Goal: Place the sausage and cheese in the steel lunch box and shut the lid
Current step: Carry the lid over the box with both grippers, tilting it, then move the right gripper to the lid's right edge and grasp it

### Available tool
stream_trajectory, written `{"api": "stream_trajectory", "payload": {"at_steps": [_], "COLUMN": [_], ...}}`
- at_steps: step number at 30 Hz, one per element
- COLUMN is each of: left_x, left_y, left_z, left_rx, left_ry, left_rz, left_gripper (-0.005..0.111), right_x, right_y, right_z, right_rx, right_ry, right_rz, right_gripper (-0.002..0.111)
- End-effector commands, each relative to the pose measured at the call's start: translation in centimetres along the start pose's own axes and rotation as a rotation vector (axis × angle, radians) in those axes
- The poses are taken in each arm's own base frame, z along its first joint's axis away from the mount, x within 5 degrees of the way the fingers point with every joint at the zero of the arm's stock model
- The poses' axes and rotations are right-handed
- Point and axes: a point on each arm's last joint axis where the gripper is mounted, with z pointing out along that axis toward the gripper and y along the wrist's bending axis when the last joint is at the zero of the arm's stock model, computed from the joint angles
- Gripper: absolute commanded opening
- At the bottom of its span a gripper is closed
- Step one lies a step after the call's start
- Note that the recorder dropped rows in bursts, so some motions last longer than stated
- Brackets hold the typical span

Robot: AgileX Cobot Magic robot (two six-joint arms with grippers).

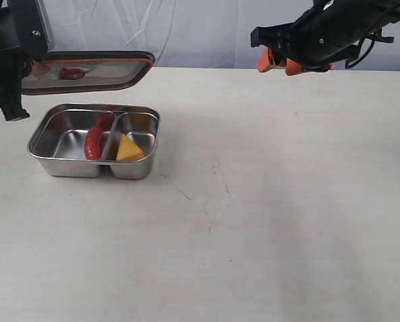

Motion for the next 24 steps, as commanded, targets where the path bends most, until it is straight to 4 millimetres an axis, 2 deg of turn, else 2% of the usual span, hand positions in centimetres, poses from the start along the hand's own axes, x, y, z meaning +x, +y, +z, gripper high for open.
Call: {"api": "stream_trajectory", "payload": {"at_steps": [1, 4, 7, 16, 24], "left_x": [-1.6, -2.2, -2.0, 0.0, 1.3], "left_y": [-1.5, -2.7, -3.7, -6.1, -8.0], "left_z": [-1.4, -2.3, -2.8, -2.0, -1.5], "left_rx": [0.016, 0.006, -0.001, -0.083, -0.092], "left_ry": [-0.061, -0.079, -0.068, -0.014, 0.008], "left_rz": [-0.028, 0.033, 0.103, 0.201, 0.202], "left_gripper": [0.0, 0.0, 0.0, 0.0, 0.0], "right_x": [-0.5, -0.4, -0.3, -0.3, -0.5], "right_y": [-2.9, -4.4, -5.2, -5.2, -4.6], "right_z": [0.3, 0.2, 0.0, 0.0, 0.0], "right_rx": [0.035, 0.051, 0.057, 0.05, -0.014], "right_ry": [-0.01, 0.01, 0.027, 0.026, 0.013], "right_rz": [0.077, 0.113, 0.133, 0.119, 0.159], "right_gripper": [0.05, 0.05, 0.05, 0.05, 0.05]}}
